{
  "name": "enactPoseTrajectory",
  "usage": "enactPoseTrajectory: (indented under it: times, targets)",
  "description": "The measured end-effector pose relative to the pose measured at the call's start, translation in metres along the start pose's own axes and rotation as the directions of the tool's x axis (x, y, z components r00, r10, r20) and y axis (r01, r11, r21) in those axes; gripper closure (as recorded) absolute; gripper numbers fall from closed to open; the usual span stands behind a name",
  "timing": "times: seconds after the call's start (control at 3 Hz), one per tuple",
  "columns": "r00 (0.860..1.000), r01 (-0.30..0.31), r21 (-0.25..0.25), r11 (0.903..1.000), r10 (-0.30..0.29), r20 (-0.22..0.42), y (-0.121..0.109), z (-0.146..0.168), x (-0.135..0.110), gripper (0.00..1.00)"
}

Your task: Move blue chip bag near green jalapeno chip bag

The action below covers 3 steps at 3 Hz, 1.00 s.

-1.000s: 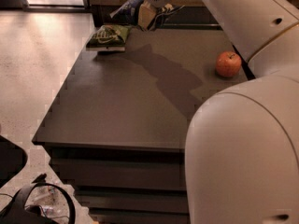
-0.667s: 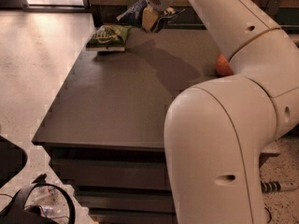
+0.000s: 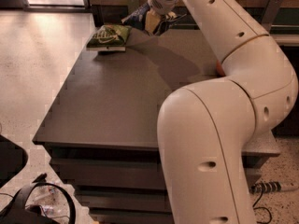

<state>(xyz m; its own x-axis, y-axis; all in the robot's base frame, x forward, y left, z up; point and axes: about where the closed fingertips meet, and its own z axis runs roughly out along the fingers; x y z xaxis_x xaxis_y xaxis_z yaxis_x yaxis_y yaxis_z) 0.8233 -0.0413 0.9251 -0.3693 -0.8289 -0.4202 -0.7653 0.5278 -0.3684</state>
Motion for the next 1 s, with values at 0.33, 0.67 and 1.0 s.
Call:
enactPoseTrajectory:
  times: [0.33,0.67,1.0]
  targets:
    - [1.0,0.0,-0.004,1.0,0.0,-0.003,0.0012,0.0039,0.0004,0.62]
    - [1.0,0.002,-0.008,1.0,-0.002,-0.006,0.0028,0.0079,0.0006,0.38]
    - [1.0,0.003,-0.012,0.9999,-0.003,-0.009,0.0044,0.0119,0.0007,0.15]
